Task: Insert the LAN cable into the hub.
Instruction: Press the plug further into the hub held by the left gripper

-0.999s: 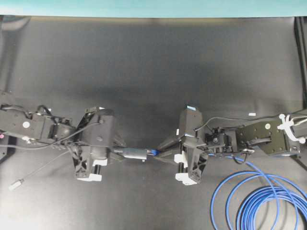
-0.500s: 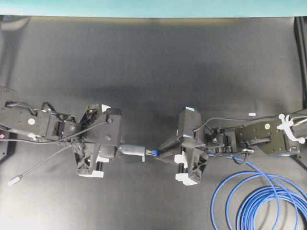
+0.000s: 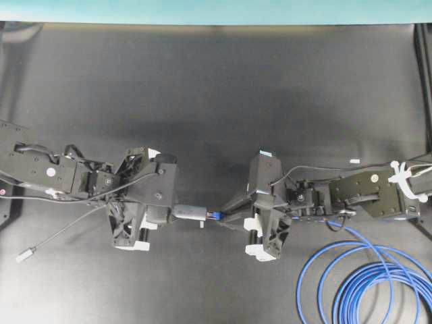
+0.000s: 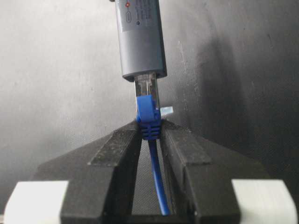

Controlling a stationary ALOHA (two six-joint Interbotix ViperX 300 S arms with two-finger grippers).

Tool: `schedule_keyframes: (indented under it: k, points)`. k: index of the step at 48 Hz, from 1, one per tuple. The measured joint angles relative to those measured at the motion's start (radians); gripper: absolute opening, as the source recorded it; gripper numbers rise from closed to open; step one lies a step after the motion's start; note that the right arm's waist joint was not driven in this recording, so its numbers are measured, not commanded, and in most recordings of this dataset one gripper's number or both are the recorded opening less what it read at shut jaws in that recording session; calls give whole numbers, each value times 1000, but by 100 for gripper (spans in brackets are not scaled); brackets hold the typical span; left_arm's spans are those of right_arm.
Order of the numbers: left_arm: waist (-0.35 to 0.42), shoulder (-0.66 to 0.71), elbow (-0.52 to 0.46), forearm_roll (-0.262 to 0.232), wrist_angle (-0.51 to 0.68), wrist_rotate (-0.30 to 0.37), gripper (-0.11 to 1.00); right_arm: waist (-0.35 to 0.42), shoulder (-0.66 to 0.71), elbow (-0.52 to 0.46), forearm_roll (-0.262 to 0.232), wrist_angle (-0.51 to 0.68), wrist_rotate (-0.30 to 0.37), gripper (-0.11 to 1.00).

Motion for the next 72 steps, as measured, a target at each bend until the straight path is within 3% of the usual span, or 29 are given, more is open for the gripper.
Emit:
schedule_keyframes:
  k: [27,47,72]
  points:
    - [6,46,-35,0,6,41,28,0,15,-14,0,6,-8,12]
    - [2,104,-133,-2,135,100,28,0,34,-54,2,80,-29,12]
    - [0,109,-133,-2,124,94,28,0,43,-60,0,81,-43,12]
